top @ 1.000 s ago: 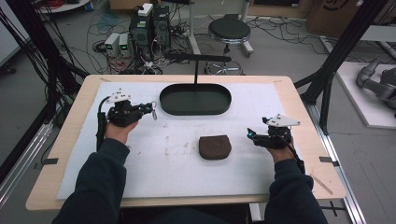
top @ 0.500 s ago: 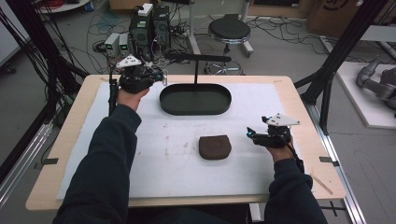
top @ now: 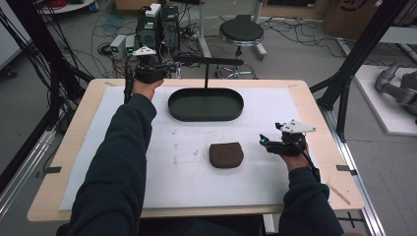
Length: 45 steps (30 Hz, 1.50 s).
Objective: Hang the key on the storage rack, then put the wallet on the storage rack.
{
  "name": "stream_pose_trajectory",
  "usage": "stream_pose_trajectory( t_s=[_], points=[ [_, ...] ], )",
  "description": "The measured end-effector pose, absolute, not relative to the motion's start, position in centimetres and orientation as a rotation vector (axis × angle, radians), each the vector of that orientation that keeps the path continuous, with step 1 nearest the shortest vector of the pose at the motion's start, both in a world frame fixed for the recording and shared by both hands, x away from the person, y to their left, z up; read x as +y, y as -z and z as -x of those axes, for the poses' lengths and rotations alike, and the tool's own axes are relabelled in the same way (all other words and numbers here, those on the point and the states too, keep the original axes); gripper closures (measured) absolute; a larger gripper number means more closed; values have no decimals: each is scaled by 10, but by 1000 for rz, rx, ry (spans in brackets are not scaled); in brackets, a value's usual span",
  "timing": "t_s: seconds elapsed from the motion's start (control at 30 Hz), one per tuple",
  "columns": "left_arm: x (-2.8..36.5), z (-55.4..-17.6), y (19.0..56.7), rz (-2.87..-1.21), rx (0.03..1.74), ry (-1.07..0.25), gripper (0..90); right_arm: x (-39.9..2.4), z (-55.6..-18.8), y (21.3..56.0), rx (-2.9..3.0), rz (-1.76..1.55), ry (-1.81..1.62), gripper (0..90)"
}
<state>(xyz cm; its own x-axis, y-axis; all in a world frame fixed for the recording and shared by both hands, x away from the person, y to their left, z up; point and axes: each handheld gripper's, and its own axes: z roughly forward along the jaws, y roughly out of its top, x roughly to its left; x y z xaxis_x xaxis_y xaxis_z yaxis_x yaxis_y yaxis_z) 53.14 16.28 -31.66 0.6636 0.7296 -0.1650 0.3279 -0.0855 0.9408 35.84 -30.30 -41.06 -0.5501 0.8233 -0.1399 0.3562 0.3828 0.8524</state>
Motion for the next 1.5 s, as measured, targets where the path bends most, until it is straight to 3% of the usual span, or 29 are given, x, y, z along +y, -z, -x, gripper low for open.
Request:
stream_pose_trajectory(
  t_s=[0.37, 0.63, 0.9, 1.2, 1.5],
  points=[
    [160, -544, 324, -1662, 911, -416, 879, -302, -358, 411, 2094, -1012, -1087, 243],
    [154, -552, 325, -1680, 1028, -521, 854, -303, -358, 412, 2099, -1009, -1082, 243],
    [166, -524, 330, -1642, 1059, -547, 656, -301, -359, 412, 2113, -1003, -1088, 243],
    [183, -470, 347, -1598, 1008, -545, 232, -298, -359, 413, 2131, -995, -1101, 222],
    [203, -412, 356, -1610, 949, -596, 223, -295, -355, 406, 2174, -996, -1146, 199]
  ],
)
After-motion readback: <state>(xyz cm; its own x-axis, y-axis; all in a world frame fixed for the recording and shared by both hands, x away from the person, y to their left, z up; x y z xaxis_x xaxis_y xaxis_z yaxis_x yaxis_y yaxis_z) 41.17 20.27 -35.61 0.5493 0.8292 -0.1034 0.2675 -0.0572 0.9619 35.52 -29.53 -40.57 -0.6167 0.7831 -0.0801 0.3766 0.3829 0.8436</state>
